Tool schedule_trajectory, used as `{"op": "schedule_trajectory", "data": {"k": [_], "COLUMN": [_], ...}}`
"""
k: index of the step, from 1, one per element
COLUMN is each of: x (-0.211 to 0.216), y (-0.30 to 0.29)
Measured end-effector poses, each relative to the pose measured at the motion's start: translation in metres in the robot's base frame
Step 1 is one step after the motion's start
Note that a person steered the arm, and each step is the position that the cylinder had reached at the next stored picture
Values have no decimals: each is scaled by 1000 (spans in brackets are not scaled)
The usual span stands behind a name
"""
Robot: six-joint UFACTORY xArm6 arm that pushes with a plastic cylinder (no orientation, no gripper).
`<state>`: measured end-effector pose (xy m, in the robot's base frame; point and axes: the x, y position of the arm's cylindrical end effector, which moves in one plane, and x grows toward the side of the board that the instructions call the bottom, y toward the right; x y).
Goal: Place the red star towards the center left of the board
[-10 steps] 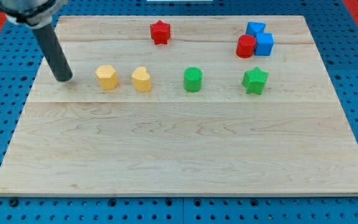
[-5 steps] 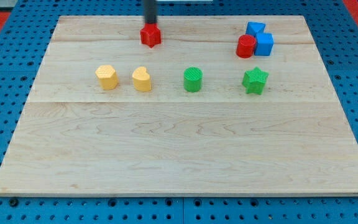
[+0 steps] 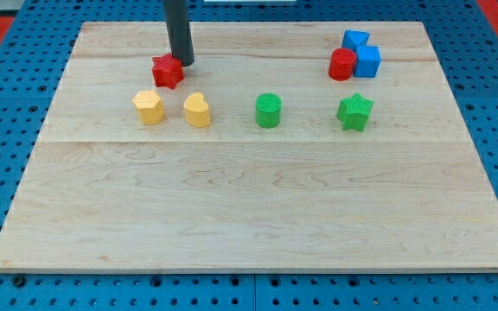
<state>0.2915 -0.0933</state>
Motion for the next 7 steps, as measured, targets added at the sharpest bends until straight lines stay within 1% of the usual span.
{"op": "schedule_trajectory", "data": {"k": [1,2,5,7], "x": [15,17,14,50], "y": [25,-47,-122,103]}}
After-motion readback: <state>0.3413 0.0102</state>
